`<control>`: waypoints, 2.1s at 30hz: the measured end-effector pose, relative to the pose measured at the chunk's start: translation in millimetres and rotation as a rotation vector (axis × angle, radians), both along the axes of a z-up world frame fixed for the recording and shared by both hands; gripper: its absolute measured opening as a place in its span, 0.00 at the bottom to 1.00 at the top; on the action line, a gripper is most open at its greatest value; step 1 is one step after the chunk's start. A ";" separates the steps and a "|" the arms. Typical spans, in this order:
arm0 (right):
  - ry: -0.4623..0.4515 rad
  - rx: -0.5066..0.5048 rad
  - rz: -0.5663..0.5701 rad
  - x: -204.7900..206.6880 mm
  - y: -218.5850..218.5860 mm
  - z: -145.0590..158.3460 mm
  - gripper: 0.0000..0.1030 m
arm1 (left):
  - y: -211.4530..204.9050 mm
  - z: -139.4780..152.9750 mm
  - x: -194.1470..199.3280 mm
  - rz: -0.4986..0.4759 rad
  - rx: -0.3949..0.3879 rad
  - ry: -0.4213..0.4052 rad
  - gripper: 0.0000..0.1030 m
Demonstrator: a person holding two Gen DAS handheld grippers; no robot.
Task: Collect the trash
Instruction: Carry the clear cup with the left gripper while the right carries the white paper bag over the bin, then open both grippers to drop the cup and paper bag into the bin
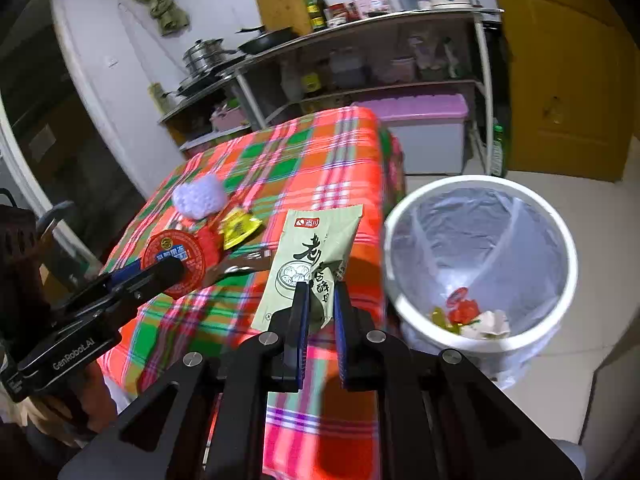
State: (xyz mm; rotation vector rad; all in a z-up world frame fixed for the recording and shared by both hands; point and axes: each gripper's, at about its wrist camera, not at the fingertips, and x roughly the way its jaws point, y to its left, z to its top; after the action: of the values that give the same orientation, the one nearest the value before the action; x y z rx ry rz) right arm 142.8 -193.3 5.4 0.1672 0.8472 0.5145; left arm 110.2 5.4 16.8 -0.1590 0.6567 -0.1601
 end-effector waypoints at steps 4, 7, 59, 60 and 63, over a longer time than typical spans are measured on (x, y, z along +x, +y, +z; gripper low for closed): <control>0.005 0.008 -0.051 5.0 -24.0 -1.9 0.12 | -19.9 0.6 13.8 -0.043 0.003 -0.003 0.40; 0.013 0.011 -0.088 10.9 -42.1 -4.6 0.12 | -35.3 -0.7 25.9 -0.074 0.005 -0.001 0.40; 0.132 -0.002 -0.276 57.5 -127.4 -58.7 0.22 | -125.3 -57.7 120.9 -0.262 -0.040 0.203 0.45; 0.126 0.000 -0.273 55.3 -127.1 -56.1 0.22 | -123.0 -55.0 119.1 -0.260 -0.043 0.195 0.44; 0.105 0.007 -0.258 48.4 -123.3 -47.2 0.22 | -115.2 -45.0 108.4 -0.248 -0.051 0.160 0.44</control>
State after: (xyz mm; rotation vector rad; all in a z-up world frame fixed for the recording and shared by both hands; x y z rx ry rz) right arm 191.2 -316.6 -41.9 0.3079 0.9106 0.2680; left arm 218.6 -109.8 -28.2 -0.1406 0.8313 -0.4058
